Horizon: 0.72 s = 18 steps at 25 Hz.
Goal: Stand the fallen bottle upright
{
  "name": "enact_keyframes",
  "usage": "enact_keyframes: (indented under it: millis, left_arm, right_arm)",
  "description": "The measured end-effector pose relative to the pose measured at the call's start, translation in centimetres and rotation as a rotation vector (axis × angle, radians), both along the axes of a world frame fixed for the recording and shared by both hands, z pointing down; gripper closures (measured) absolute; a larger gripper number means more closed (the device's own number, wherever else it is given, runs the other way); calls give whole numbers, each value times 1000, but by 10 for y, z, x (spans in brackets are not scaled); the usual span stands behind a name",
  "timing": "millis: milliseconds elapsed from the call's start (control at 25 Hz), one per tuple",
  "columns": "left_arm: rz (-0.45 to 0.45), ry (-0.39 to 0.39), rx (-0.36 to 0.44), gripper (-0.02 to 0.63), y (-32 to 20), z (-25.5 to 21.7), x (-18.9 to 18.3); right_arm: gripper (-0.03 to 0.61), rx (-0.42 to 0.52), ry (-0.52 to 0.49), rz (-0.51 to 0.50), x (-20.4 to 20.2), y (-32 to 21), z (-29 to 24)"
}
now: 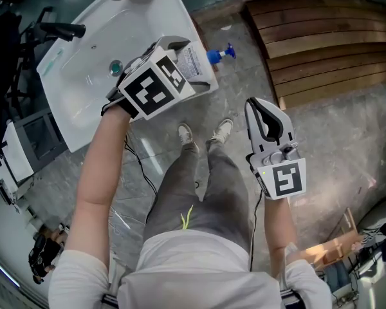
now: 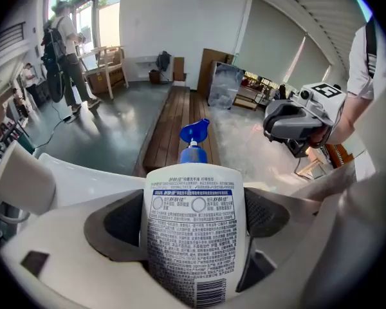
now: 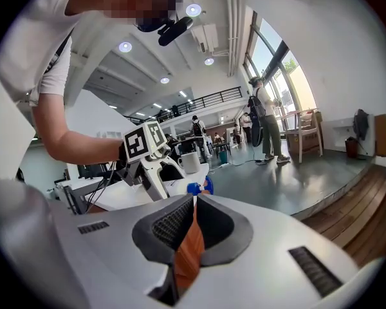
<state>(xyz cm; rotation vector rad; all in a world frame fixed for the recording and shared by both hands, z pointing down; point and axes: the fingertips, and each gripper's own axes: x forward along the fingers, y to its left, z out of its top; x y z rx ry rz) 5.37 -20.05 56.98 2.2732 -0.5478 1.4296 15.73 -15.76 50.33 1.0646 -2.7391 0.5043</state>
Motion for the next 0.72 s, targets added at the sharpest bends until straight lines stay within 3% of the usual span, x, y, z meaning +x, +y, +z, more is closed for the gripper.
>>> enact_keyframes:
  millis: [200, 360, 520, 600, 720]
  left_arm:
    - [44, -29, -53, 150, 7, 4, 0]
    - [-36, 24, 1, 150, 0, 0, -2]
    - [-14, 55, 85, 150, 2, -8, -1]
    - [-27, 96, 124, 150, 1, -14, -2]
    - [-116, 226, 179, 150, -7, -34, -4]
  right_arm:
    - [537, 10, -12, -11, -5, 0, -5]
    - [537, 9, -10, -25, -9, 4, -4]
    - [537, 13, -20, -18, -11, 3, -8]
    - [537, 11, -15, -20, -12, 3, -7]
    - [537, 13, -11, -28, -17, 4, -9]
